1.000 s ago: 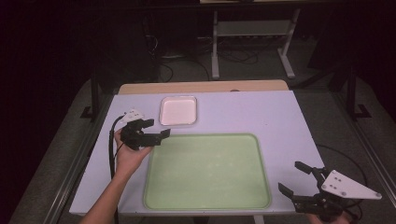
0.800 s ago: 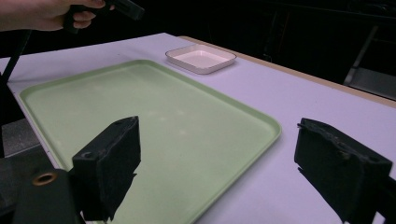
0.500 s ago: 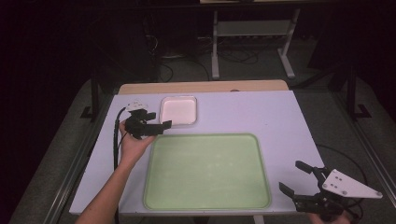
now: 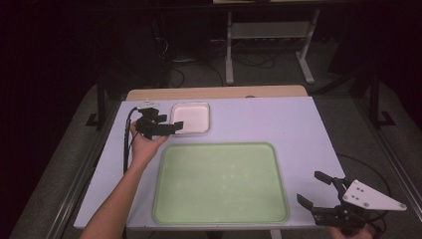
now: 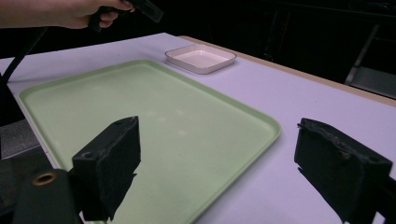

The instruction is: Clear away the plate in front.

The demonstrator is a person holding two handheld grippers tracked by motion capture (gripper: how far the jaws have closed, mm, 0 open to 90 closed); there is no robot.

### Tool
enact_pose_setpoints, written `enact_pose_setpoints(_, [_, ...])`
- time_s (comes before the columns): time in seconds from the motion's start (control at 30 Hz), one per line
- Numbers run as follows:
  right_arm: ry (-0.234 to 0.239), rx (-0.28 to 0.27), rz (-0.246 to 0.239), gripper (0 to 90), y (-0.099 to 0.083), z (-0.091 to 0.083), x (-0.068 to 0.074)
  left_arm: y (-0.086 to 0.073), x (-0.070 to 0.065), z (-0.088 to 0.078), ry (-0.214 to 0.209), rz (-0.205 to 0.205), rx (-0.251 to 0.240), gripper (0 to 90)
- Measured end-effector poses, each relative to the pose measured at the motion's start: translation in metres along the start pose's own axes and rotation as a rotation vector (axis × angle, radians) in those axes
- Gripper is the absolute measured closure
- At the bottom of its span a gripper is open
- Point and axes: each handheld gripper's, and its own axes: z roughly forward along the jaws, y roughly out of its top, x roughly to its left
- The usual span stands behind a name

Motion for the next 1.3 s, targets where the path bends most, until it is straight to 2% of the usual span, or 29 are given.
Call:
enact_pose_setpoints(0.13, [0.002, -0.002, 0.001, 13.6, 0.0, 0.0, 0.0, 0.006, 0.004, 0.0, 0.005, -0.011, -0.011, 18.9])
enact_pose_setpoints(0.3, [0.009, 0.008, 0.001, 13.6, 0.001, 0.003, 0.0, 0.016, 0.008, 0.001, 0.018, -0.007, -0.012, 18.9])
enact_pose_setpoints(0.47, [0.016, 0.013, -0.005, 13.6, 0.002, 0.007, 0.001, 0.025, 0.014, 0.005, 0.014, -0.026, -0.013, 18.9])
enact_pose_setpoints(0.6, [0.016, 0.015, -0.005, 13.6, 0.002, 0.009, 0.001, 0.031, 0.021, 0.013, 0.013, -0.049, 0.002, 18.8])
enact_pose_setpoints(0.8, [0.009, 0.016, -0.001, 13.7, 0.001, 0.008, 0.0, 0.034, 0.031, 0.027, 0.036, -0.065, 0.039, 19.6])
enact_pose_setpoints(0.9, [0.004, 0.013, 0.003, 13.7, 0.001, 0.007, -0.001, 0.034, 0.037, 0.034, 0.051, -0.082, 0.053, 20.7])
enact_pose_setpoints(1.0, [0.001, 0.013, 0.002, 13.7, 0.001, 0.005, -0.001, 0.035, 0.043, 0.038, 0.045, -0.115, 0.05, 21.2])
enact_pose_setpoints(1.17, [-0.001, 0.011, 0.009, 13.7, 0.001, 0.004, -0.002, 0.037, 0.052, 0.043, 0.075, -0.143, 0.068, 22.4])
enact_pose_setpoints(1.3, [-0.001, 0.01, 0.007, 13.8, 0.001, 0.005, -0.002, 0.037, 0.059, 0.05, 0.075, -0.185, 0.082, 23.9])
